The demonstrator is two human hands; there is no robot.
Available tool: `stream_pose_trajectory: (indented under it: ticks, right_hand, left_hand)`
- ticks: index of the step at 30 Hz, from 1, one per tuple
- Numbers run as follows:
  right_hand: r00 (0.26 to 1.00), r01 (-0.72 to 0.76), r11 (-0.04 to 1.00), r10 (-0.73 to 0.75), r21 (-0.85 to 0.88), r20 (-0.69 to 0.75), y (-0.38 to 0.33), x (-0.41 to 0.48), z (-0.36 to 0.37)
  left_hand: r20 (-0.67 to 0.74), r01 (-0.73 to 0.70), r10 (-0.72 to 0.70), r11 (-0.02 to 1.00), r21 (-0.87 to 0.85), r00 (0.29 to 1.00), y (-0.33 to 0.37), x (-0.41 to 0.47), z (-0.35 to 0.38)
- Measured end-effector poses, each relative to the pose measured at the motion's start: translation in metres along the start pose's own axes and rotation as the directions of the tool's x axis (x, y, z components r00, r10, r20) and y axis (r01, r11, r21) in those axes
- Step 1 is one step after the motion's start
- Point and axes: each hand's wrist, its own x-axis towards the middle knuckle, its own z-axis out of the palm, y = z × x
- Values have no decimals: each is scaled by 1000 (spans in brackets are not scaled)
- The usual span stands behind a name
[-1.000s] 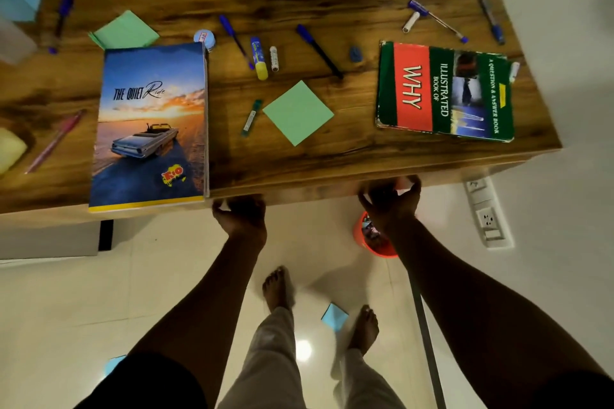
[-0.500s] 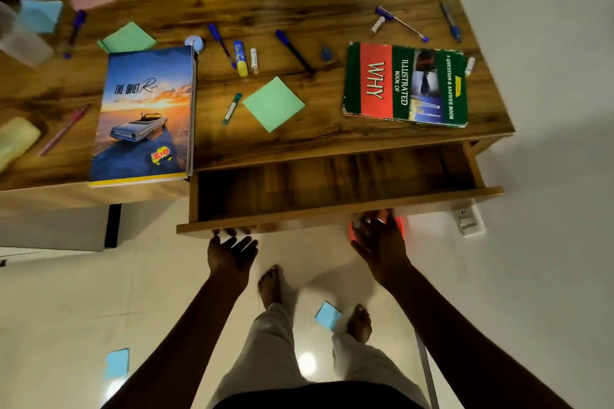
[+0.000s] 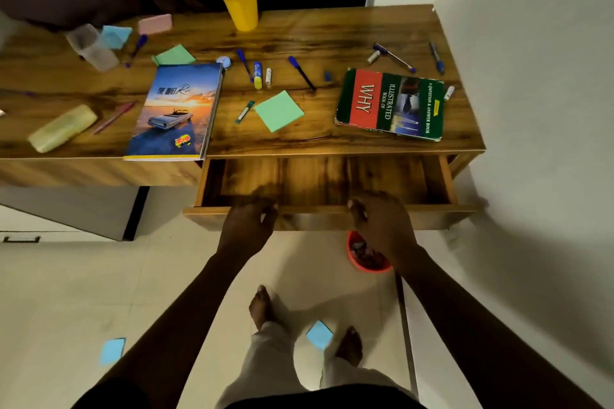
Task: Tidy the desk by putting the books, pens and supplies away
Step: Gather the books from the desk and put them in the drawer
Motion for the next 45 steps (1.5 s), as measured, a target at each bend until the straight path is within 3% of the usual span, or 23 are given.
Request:
stream_pose_trajectory:
  ticks: [9, 15, 19, 24, 35, 40, 45]
  right_hand:
    - [994, -58, 994, 67, -95, 87, 1, -18, 7]
    - [958, -154, 979, 182, -135, 222, 1, -32, 12]
    - [930, -142, 982, 175, -123, 324, -9, -40, 5]
    - [931, -148, 977, 190, -153, 311, -11, -53, 10]
    - [922, -125, 967, 195, -221, 333, -20, -56, 7]
    - [883, -209, 960, 266, -184, 387, -34, -45, 9]
    - [891, -252, 967, 251, -50, 378, -77, -11, 12]
  left_hand:
    - [-13, 50, -50, 999, 8, 999, 9, -17, -2]
    - [57, 63, -66, 997, 43, 996, 10, -41, -8]
    - [159, 53, -68, 994, 97, 985, 13, -50, -11]
    - [271, 120, -140, 989, 89, 952, 13, -56, -12]
    - [284, 110, -127, 991, 76, 950, 9, -65, -16]
    - [379, 194, -148, 977, -86, 913, -6, -57, -32]
    - [152, 237, -206, 945, -225, 967, -48, -32, -72]
